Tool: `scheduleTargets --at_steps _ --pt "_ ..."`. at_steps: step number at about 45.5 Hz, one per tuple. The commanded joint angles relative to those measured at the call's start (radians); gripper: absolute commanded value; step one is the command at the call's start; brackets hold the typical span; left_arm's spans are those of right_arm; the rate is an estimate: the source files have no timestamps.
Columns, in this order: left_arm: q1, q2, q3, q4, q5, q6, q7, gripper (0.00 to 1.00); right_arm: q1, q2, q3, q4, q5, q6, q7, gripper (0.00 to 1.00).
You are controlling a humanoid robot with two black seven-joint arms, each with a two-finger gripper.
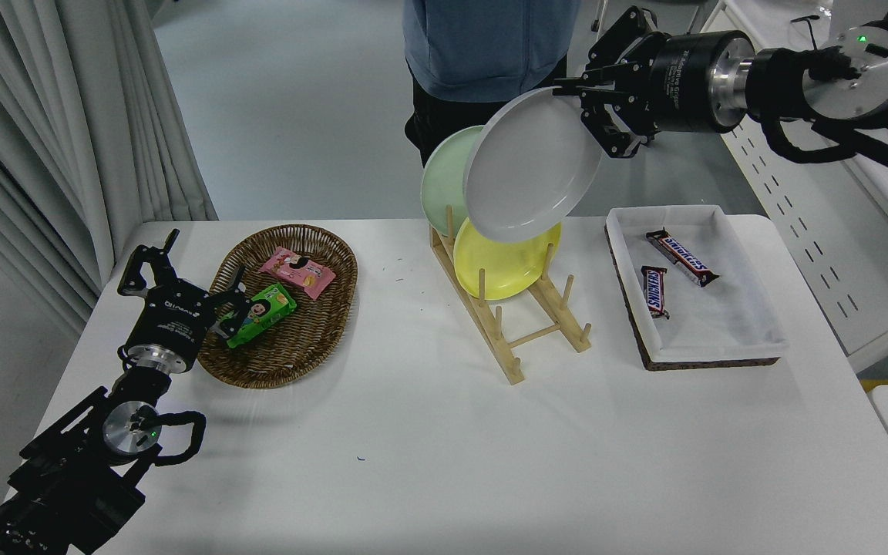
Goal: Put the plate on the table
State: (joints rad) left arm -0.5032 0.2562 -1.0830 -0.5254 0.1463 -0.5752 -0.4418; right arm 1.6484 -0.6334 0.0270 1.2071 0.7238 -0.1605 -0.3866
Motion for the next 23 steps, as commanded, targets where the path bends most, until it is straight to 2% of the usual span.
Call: scheduleTargets --at_steps 1,13,23 --pt "0.0 0.0 0.0 0.001 -0.001 0.0 0.0 1.0 0.01 0.014 0.002 0.003 0.146 -0.05 -0.043 0.0" --pt "0.0 0.0 0.0 0.001 0.001 0.0 0.0 1.0 -0.11 0.081 0.016 -0.006 0.223 -0.191 -0.07 0.0" --pt "0.0 0.0 0.0 0.001 0.001 0.0 0.0 1.0 -0.113 0.198 0.016 0.028 0.224 -0.413 -0.041 0.0"
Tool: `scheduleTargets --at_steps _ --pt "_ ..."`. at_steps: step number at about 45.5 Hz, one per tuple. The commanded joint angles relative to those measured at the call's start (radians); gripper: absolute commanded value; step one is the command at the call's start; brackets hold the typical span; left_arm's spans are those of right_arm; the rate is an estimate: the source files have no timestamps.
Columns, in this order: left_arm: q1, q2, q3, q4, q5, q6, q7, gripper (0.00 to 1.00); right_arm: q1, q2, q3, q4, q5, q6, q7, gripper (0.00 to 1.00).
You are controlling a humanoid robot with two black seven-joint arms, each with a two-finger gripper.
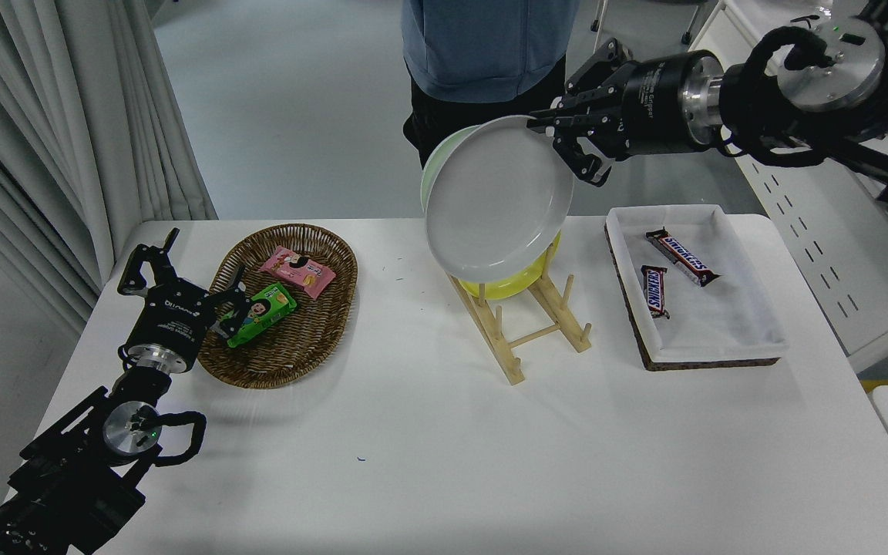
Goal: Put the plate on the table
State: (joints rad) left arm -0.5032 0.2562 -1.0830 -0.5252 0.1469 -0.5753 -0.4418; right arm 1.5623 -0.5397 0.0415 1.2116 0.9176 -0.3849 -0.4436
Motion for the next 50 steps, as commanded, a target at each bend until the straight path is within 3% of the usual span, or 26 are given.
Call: scheduleTargets --at_steps 1,11,20,50 --pt "0.0 0.0 0.0 0.001 -0.001 0.0 0.0 1.0 -0.027 0.112 0.001 0.026 0.032 -0.196 0.025 0.0" --pt "0.0 0.0 0.0 -0.001 -0.001 0.0 0.0 1.0 -0.033 0.135 0.003 0.037 0.067 -0.331 0.049 0.0" --pt "0.0 0.0 0.0 0.001 0.0 0.0 0.0 1.0 -0.062 0.239 0.006 -0.009 0.086 -0.397 0.049 0.0" --pt "0.0 0.0 0.0 0.001 0.0 0.0 0.0 1.0 -0.258 0.489 0.052 -0.25 0.098 -0.401 0.049 0.0"
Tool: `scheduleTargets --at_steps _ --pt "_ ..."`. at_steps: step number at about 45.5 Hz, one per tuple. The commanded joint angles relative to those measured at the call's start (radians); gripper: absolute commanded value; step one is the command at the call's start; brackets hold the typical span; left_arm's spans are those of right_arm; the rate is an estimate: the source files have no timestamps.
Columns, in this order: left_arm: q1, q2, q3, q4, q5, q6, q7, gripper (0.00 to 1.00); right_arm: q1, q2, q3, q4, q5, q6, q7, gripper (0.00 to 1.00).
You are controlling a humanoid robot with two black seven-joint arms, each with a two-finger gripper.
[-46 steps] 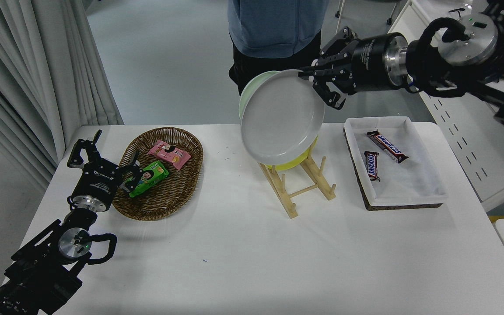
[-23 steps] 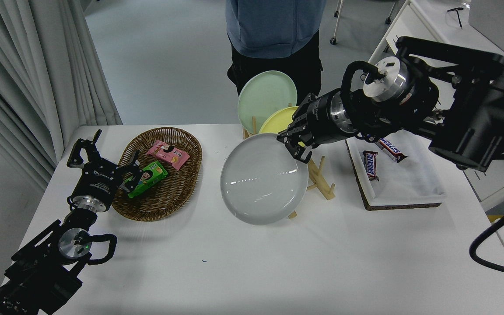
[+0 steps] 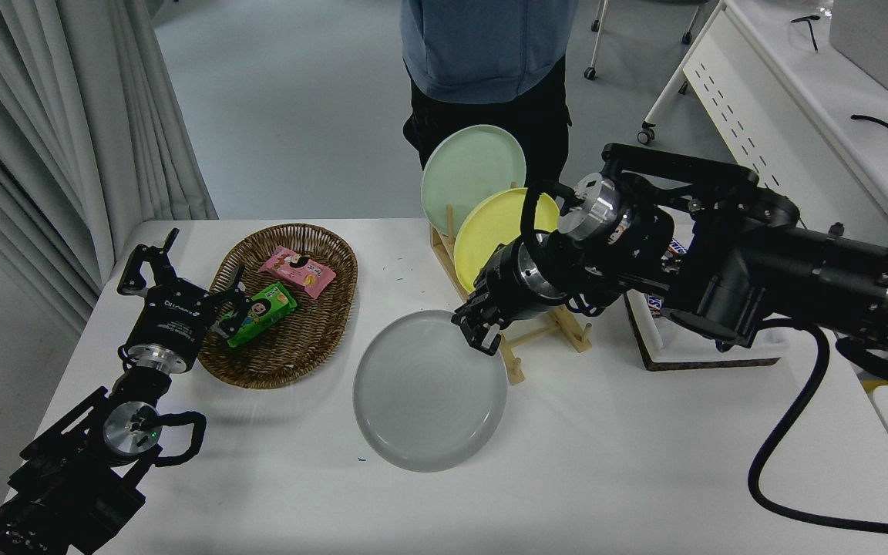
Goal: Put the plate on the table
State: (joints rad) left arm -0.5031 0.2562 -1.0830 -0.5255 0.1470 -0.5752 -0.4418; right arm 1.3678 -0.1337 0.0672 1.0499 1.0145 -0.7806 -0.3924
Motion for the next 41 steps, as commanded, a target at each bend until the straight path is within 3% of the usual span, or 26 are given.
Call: scheduleTargets --at_steps 1,14,41 --pt "0.0 0.0 0.0 0.001 0.0 0.0 0.0 1.0 -0.072 0.086 0.028 -0.096 0.001 -0.005 -0.002 0.0" --pt "0.0 0.0 0.0 0.001 0.0 0.0 0.0 1.0 -0.133 0.134 0.036 -0.243 0.073 -0.005 0.001 0.0" --pt "0.0 0.0 0.0 0.001 0.0 0.0 0.0 1.0 -0.265 0.134 0.088 -0.318 0.093 -0.005 -0.002 0.0"
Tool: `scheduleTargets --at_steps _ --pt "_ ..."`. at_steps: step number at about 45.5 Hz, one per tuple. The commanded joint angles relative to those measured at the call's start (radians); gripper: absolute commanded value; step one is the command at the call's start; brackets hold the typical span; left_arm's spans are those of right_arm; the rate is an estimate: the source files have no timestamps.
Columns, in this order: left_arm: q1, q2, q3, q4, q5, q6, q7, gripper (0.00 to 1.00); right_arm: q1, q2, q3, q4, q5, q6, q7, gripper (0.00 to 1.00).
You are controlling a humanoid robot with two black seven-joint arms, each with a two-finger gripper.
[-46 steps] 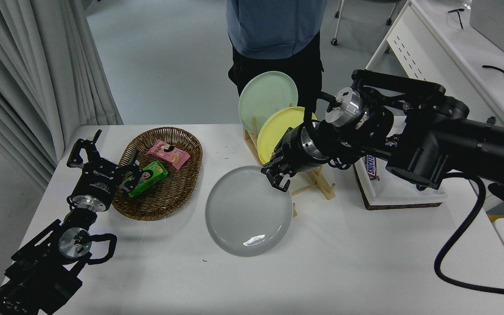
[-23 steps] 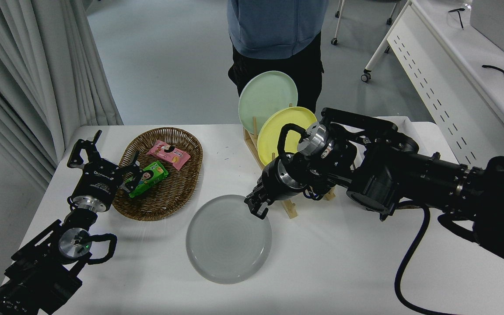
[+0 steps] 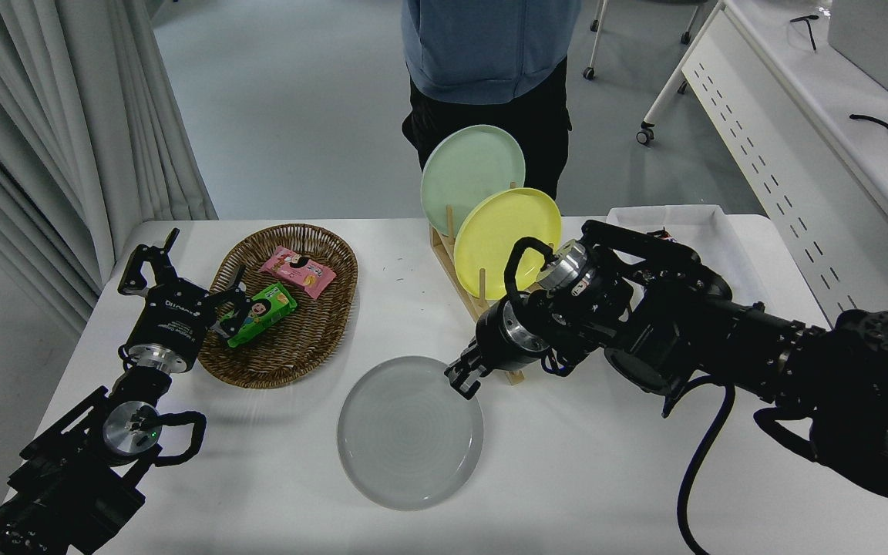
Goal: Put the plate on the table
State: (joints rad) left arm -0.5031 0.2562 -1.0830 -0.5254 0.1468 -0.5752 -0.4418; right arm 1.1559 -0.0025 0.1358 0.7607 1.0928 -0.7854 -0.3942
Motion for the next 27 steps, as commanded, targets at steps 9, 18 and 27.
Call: scheduleTargets --at_steps 9,18,27 --pt "0.0 0.0 0.0 0.001 0.0 0.0 0.0 1.0 -0.082 0.002 0.019 -0.049 0.035 0.0 0.0 0.0" --pt "0.0 0.0 0.0 0.001 -0.001 0.0 0.0 1.0 -0.091 0.002 0.019 -0.049 0.075 0.0 0.0 0.0" --pt "0.0 0.0 0.0 0.001 -0.001 0.0 0.0 1.0 -0.099 0.002 0.021 -0.049 0.075 0.0 0.0 0.0"
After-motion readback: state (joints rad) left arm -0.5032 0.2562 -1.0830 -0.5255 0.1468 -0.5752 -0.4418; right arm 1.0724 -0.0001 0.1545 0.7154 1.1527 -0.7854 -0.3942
